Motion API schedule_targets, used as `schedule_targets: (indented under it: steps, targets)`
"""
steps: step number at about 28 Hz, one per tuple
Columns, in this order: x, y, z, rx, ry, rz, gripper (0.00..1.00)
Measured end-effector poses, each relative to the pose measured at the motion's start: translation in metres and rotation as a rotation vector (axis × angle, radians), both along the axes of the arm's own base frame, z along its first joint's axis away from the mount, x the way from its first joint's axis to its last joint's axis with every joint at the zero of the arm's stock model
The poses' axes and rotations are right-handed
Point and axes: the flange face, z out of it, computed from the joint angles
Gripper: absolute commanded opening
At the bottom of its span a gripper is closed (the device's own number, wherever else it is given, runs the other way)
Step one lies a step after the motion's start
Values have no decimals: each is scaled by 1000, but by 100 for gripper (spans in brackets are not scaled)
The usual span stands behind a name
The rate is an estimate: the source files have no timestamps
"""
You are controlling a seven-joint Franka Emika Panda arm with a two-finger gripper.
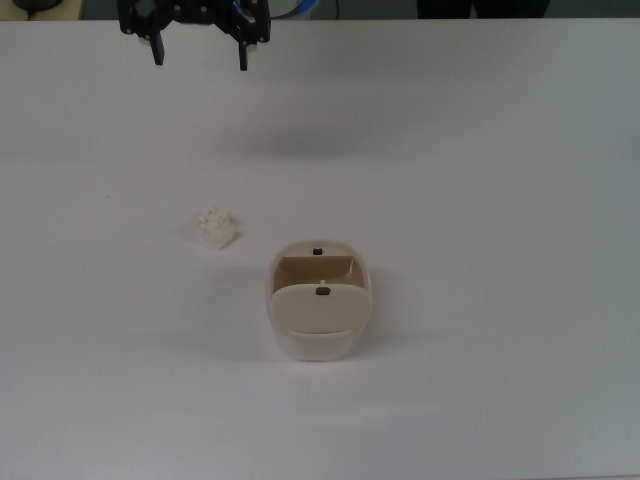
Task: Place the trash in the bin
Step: 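Lower the gripper onto the crumpled white paper beside the bin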
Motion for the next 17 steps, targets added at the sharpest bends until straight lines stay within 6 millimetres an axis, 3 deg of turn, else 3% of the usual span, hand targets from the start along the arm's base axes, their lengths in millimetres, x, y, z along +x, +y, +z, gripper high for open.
schedule_targets:
  steps: [9,12,17]
  targets:
    - [10,1,-26,41,55,-10,100]
    - [21,-6,-46,37,65,-5,100]
    - [47,-19,-97,21,90,92,100]
